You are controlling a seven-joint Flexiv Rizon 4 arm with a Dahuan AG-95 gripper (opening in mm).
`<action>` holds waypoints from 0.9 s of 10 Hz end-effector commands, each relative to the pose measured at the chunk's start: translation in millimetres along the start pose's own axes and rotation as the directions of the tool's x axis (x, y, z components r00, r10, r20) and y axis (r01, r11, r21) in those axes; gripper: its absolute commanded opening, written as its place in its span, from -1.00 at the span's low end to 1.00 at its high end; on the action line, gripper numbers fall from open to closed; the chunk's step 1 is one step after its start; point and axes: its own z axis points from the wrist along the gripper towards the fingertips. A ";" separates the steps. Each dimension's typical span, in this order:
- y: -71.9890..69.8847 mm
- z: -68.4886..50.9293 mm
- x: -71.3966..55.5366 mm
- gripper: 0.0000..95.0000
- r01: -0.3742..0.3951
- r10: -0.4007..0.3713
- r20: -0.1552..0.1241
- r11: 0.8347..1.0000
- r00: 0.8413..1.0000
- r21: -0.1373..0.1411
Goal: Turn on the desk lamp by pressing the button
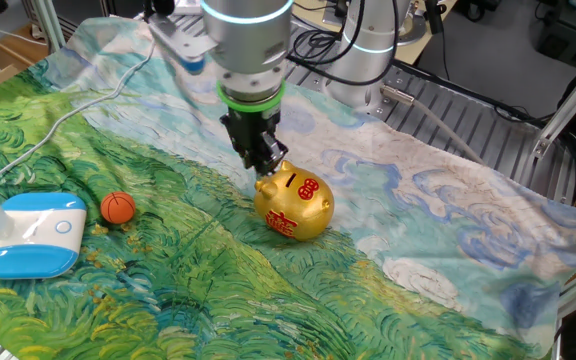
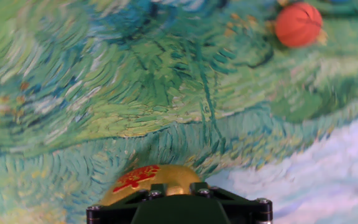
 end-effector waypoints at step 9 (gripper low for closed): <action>-0.6 -1.6 -0.3 -1.00 -0.062 0.062 -0.020 0.998 0.998 -0.013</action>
